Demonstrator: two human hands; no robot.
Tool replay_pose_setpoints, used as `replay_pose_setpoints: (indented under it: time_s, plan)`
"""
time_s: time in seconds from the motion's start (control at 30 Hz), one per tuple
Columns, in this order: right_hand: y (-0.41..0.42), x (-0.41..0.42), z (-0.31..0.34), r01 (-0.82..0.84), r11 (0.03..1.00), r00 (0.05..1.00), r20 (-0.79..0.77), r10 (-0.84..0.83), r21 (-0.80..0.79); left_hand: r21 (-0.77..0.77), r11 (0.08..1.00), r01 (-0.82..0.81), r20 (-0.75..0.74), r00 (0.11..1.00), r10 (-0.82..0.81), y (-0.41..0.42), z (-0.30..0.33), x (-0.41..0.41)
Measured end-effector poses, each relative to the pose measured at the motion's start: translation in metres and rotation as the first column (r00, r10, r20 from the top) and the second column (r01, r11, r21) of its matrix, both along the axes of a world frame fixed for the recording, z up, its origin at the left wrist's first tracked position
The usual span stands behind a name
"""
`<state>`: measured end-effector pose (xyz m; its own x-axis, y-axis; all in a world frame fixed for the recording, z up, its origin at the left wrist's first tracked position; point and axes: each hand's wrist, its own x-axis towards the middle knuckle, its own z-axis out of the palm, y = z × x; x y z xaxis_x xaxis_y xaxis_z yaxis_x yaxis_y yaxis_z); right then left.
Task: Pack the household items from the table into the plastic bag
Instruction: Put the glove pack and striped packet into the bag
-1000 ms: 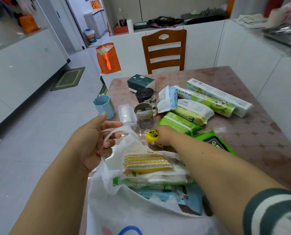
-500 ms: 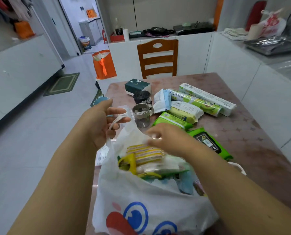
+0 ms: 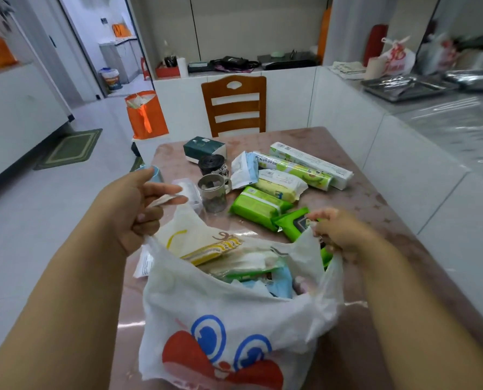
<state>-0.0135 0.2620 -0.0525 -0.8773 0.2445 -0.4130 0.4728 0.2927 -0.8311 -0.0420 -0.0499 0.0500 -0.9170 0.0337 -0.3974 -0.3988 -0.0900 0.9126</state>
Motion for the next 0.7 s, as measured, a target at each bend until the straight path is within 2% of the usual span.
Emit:
replay_pose_setpoints:
  time_s: [0.07, 0.13, 0.27, 0.37, 0.43, 0.53, 0.6, 0.7]
  plan:
    - [-0.010, -0.004, 0.034, 0.081, 0.948, 0.958, -0.237, -0.159, -0.308, 0.025, 1.000, -0.012, -0.077, 0.997, 0.014, 0.008, 0.009, 0.004]
    - [-0.018, -0.001, 0.078, 0.015, 0.896, 0.894, -0.396, -0.211, -0.445, 0.065, 0.997, -0.030, -0.183, 0.982, 0.042, 0.015, 0.026, 0.006]
    - [-0.034, 0.019, 0.158, -0.182, 0.858, 0.769, -0.613, -0.180, -0.481, 0.147, 0.989, -0.035, -0.378, 0.921, 0.089, 0.017, 0.072, 0.016]
    - [-0.038, 0.035, 0.194, -0.290, 0.839, 0.688, -0.709, -0.152, -0.461, 0.204, 0.979, -0.006, -0.452, 0.886, 0.100, 0.015, 0.092, 0.031]
    - [-0.033, 0.039, 0.200, -0.278, 0.866, 0.674, -0.726, -0.133, -0.416, 0.205, 0.979, -0.003, -0.449, 0.888, 0.097, 0.014, 0.092, 0.040]
    - [-0.023, 0.037, 0.172, -0.073, 0.952, 0.796, -0.593, -0.124, -0.298, 0.083, 0.996, -0.039, -0.344, 0.937, 0.065, 0.019, 0.071, 0.048]
    - [-0.015, 0.038, 0.144, 0.051, 0.997, 0.896, -0.438, -0.070, -0.053, -0.001, 0.999, -0.054, -0.265, 0.963, 0.052, 0.024, 0.056, 0.050]
    - [-0.004, 0.048, 0.128, 0.107, 0.927, 0.964, -0.267, -0.008, 0.359, -0.154, 0.987, -0.054, -0.236, 0.972, 0.016, 0.027, 0.054, 0.051]
